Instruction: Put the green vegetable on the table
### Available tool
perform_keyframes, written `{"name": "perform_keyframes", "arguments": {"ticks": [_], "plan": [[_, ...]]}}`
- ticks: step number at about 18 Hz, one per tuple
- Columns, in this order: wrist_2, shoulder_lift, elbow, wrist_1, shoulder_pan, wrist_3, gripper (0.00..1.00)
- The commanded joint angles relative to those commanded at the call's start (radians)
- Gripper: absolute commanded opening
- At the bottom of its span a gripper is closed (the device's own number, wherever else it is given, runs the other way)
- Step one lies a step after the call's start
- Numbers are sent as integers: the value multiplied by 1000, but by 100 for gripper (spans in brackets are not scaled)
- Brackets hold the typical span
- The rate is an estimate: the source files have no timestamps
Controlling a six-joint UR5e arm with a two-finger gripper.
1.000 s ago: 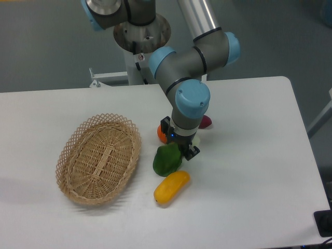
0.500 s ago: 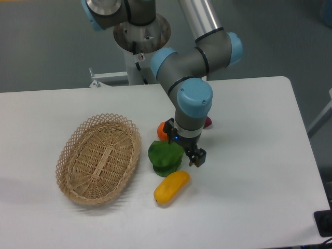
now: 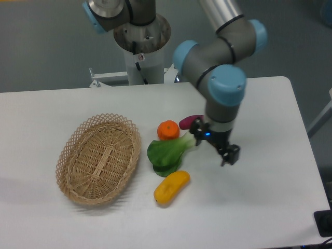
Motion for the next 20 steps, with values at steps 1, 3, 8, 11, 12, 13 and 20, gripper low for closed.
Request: {"name": "perform_keyframes", "arguments": {"ticks": [1,3,8,11,12,13,20], "plan": [[0,-3,11,-5,18,0,100],[-2,-18,47,-40,45,11,100],[0,-66,138,-117,89,64,100],[2,-81,169,-138,118,93,100],[2,-86,176,-149,127,122,100],[5,-94,183,-153,135,146,100],[52,-120,210,-160,161,189,100]]}}
